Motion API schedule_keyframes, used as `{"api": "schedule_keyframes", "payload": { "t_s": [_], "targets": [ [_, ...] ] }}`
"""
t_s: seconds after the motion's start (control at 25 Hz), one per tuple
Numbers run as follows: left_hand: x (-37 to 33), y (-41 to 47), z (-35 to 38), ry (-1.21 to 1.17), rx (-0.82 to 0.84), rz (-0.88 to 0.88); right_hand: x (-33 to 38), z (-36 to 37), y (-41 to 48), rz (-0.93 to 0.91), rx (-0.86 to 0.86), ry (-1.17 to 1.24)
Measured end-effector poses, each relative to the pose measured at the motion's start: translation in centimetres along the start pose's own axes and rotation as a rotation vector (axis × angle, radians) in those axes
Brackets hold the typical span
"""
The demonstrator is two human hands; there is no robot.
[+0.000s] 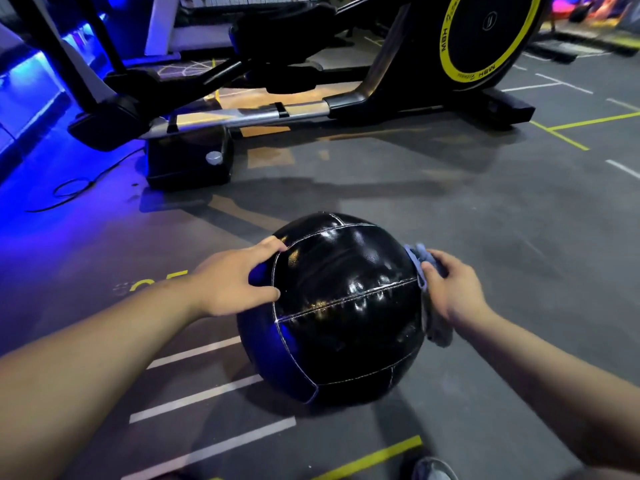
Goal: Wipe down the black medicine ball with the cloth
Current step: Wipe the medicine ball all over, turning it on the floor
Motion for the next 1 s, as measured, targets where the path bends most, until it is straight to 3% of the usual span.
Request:
{"api": "schedule_keyframes", "payload": {
  "t_s": [0.08, 0.16, 0.24, 0.32, 0.4, 0.44, 0.48, 0.56, 0.64, 0.68, 0.76, 0.92, 1.0],
  "targets": [
    [0.1, 0.2, 0.1, -0.062, -0.027, -0.032, 1.6, 0.7, -3.0, -0.143, -0.090, 0.029],
    [0.3, 0.2, 0.2, -0.135, -0.093, -0.091, 4.4, 2.1, -7.2, -0.595, -0.068, -0.068],
    [0.6, 0.1, 0.2, -0.167, -0.149, -0.132, 4.6, 3.7, -12.3, -1.090, 0.068, -0.277],
    [0.6, 0.1, 0.2, -0.168, -0.155, -0.145, 2.9, 4.4, -14.9, -1.375, 0.275, -0.474],
    [0.2, 0.4, 0.0, -0.143, -0.139, -0.140, 2.1, 4.0, -14.2, -1.411, 0.319, -0.480],
    [-0.1, 0.6, -0.2, -0.135, -0.137, -0.142, 2.1, 3.7, -12.9, -1.341, 0.280, -0.420],
    [-0.3, 0.7, -0.3, -0.133, -0.137, -0.147, 2.0, 3.3, -11.1, -1.210, 0.200, -0.331],
    [-0.7, 0.9, -0.4, -0.135, -0.133, -0.154, 0.8, 1.7, -7.4, -0.780, 0.048, -0.152],
    [-1.2, 0.7, -0.3, -0.122, -0.139, -0.153, -1.4, 0.8, -5.2, -0.336, -0.001, 0.025],
    [-1.3, 0.6, -0.2, -0.115, -0.149, -0.151, -1.8, 0.7, -5.2, -0.211, -0.004, 0.089],
    [-1.0, 0.3, -0.2, -0.116, -0.162, -0.163, 0.2, 1.0, -6.7, -0.337, -0.039, 0.057],
    [-0.1, -0.3, -0.2, -0.083, -0.146, -0.193, 6.2, 3.8, -11.9, -1.121, 0.191, -0.276],
    [-0.2, -0.7, -0.2, -0.066, -0.160, -0.185, 7.4, 4.1, -11.2, -1.324, 0.290, -0.397]
  ]
}}
Point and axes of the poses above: each hand's wrist, its own y-axis towards the middle knuckle, its own z-axis out of the palm, x = y × z, the point moved 5 cm from there along y, towards the middle knuckle, and after that the axes turned 6 degrees about y, right-handed, at the moved point
